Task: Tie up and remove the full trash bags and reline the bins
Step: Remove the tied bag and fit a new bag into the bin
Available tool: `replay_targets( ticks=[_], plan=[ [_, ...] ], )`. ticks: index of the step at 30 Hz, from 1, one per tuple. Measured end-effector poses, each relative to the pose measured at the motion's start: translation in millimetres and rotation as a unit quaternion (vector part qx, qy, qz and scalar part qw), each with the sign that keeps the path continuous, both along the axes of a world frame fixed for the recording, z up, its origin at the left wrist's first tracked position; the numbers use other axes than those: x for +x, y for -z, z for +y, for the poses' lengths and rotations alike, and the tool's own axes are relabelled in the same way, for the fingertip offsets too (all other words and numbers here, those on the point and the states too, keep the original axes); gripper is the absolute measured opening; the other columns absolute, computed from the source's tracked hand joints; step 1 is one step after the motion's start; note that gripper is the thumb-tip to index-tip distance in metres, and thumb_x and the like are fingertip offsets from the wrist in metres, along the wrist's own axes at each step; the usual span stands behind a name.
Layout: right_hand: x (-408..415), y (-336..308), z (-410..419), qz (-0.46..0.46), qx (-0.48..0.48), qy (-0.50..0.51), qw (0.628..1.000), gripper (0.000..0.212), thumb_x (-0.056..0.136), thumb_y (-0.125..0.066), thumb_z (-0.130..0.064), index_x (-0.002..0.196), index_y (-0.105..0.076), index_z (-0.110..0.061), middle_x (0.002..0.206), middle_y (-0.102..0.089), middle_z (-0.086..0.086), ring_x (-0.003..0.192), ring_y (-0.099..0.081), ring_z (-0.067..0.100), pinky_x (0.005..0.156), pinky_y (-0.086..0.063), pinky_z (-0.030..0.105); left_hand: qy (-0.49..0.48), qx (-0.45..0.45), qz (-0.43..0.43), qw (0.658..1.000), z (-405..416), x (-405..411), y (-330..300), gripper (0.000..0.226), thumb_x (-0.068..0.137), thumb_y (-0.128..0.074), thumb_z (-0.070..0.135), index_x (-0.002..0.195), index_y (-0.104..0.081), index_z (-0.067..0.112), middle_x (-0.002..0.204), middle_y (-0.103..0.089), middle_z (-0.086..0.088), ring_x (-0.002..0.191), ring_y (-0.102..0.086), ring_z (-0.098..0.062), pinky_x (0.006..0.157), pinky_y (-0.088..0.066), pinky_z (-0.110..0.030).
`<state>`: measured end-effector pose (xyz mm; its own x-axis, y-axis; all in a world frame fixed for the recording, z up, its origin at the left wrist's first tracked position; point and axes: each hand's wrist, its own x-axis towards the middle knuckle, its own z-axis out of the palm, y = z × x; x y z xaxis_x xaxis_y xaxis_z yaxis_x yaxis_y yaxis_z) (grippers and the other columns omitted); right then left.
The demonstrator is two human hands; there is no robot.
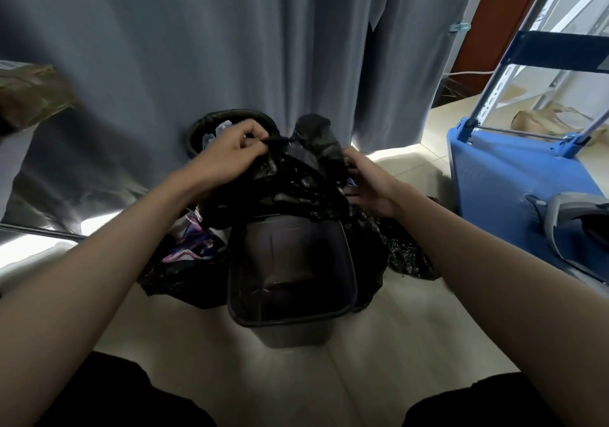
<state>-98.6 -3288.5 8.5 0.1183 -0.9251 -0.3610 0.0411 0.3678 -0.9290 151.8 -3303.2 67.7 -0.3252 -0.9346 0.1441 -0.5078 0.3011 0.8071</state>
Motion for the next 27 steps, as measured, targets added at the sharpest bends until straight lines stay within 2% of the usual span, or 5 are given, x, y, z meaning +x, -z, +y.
replay_targets(
  ticks=[6,14,20,23,27],
  plan=[
    [11,15,12,-0.043,0.097,-0.208,0.972,0.033,0.090,-0.061,-0.038,0.114,-0.062,-0.015,0.109,-0.063,0.009,0.099,-0.063,0.023,0.090,-0.052,0.035,-0.039,0.052,0.094,0.993,0,-2,-6,0.015,0.094,-0.054,0.018,0.083,-0.059,0.028,0.084,-0.058,-0.010,0.074,-0.053,-0.018,0.070,-0.041,-0.031],
    [9,14,26,0.102,0.183,-0.249,0.946,0.026,0.103,-0.042,-0.021,0.096,-0.064,-0.010,0.088,-0.075,0.000,0.079,-0.070,0.011,0.079,-0.056,0.026,-0.027,0.067,0.022,0.997,-3,-11,2,0.010,0.098,-0.050,0.013,0.097,-0.057,0.019,0.082,-0.057,0.004,0.067,-0.055,0.007,0.063,-0.040,-0.005],
    [10,33,22,0.206,0.149,-0.190,0.948,0.023,0.100,-0.048,-0.017,0.109,-0.063,-0.003,0.096,-0.067,0.012,0.080,-0.064,0.022,0.078,-0.054,0.033,-0.032,0.114,-0.036,0.992,1,-9,36,0.013,0.098,-0.050,0.015,0.088,-0.051,0.022,0.078,-0.053,0.001,0.068,-0.047,-0.011,0.057,-0.039,-0.019],
    [9,32,9,0.144,0.105,-0.060,0.982,0.036,0.094,-0.054,-0.040,0.110,-0.062,-0.009,0.101,-0.055,0.012,0.088,-0.051,0.024,0.075,-0.045,0.033,-0.051,0.134,-0.010,0.990,3,-7,45,0.016,0.099,-0.049,0.014,0.086,-0.049,0.024,0.078,-0.054,-0.001,0.065,-0.049,-0.011,0.058,-0.039,-0.025],
    [4,19,7,0.155,0.089,-0.126,0.976,0.070,0.069,-0.059,-0.078,0.110,-0.065,-0.023,0.112,-0.063,0.002,0.100,-0.053,0.018,0.080,-0.043,0.031,-0.069,0.157,0.023,0.985,1,-8,46,0.006,0.099,-0.048,0.014,0.097,-0.050,0.018,0.085,-0.056,-0.007,0.069,-0.053,-0.012,0.058,-0.043,-0.021]
  ],
)
